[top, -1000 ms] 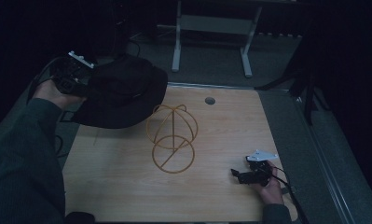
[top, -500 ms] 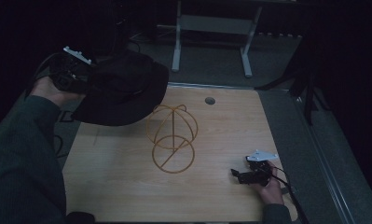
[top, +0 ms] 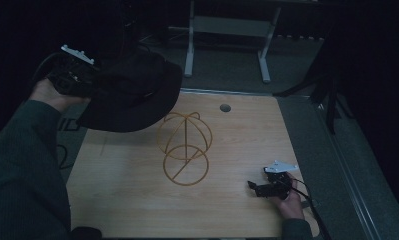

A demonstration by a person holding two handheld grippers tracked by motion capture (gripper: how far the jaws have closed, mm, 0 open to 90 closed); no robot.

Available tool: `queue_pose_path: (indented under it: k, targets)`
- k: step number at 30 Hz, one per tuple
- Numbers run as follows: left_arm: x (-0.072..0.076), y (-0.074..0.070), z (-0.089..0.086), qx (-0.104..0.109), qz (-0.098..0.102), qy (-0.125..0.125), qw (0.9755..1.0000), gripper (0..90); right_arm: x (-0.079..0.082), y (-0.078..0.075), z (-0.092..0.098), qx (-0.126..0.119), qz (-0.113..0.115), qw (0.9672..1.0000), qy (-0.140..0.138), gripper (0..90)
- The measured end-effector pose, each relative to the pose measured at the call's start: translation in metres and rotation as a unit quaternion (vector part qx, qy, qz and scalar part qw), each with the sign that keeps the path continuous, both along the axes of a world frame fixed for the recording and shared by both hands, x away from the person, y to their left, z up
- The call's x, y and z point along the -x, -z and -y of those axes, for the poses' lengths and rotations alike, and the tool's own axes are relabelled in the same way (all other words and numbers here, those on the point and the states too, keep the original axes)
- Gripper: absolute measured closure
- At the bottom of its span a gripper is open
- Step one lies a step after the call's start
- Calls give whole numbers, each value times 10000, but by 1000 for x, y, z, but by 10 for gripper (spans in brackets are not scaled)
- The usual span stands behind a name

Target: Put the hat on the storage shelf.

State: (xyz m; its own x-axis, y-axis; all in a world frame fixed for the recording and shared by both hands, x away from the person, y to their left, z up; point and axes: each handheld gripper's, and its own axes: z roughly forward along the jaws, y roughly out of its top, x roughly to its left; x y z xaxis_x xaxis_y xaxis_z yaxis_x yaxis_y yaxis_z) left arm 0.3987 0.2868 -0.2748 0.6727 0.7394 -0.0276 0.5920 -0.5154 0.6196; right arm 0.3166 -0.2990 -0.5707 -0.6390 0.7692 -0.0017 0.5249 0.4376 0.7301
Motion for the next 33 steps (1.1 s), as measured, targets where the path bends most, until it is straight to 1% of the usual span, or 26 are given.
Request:
queue_pose_path:
  k: [5, 12, 15, 28, 33]
  targets:
    - [1, -4, 1, 137, 29, 49, 9999, 883, 0, 0, 0, 0, -2, 10000, 1, 112]
    - [1, -7, 4, 205, 49, 85, 9997, 883, 0, 0, 0, 0, -2, 10000, 1, 112]
    - [0, -8, 6, 290, 31, 144, 9995, 883, 0, 0, 0, -3, -7, 10000, 4, 112]
    - [0, -11, 12, 393, 37, 245, 9989, 883, 0, 0, 0, 0, -8, 10000, 8, 112]
    - [1, -16, 16, 490, 69, 360, 9981, 883, 1, 0, 0, 5, -6, 10000, 7, 112]
